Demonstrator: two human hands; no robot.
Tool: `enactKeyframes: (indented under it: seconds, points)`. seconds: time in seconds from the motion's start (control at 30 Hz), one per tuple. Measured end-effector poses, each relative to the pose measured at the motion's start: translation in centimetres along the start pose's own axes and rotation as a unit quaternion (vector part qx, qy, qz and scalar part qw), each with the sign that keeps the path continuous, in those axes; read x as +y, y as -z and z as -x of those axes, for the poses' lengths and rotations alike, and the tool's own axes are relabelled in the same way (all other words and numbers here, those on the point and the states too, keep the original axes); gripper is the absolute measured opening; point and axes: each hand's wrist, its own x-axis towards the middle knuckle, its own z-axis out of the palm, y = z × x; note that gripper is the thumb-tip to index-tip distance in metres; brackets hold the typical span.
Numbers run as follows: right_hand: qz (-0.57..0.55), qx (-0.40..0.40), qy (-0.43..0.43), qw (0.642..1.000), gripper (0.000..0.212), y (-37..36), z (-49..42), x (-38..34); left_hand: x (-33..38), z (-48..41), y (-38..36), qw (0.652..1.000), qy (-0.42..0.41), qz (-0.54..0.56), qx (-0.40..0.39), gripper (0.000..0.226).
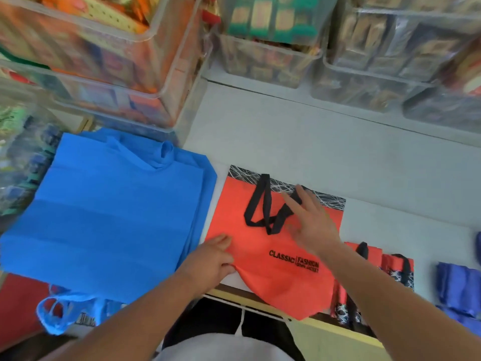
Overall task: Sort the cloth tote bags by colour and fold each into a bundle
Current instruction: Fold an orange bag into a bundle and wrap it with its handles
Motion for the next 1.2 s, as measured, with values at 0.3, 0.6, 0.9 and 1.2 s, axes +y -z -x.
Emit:
enactKeyframes:
  seconds: [0.3, 0.6, 0.9, 1.2]
  points:
    - [-0.08, 0.045, 0.038, 0.995, 0.015, 1.8, -7.1, 6.1, -0.5, -0.8, 1.4, 0.999, 0.029, -0.031, -0.028, 0.035]
    - [-0.419, 0.131, -0.232, 0.868, 0.021, 9.8, -2.4, 4.4, 4.9, -2.5, 7.7, 0.996, 0.046, -0.066, -0.039, 0.032]
    - [-0.077, 0.163, -0.079, 0.98, 0.078, 0.7, 4.6, 0.0, 5.1, -8.7, 8.8, 0.978, 0.1, 0.016, 0.18, 0.028]
    - [0.025, -0.064, -0.161, 0.985, 0.093, -3.2, -1.1, -0.1, 0.5, -6.4, 8.1, 0.93, -0.072, -0.136, 0.334, 0.02]
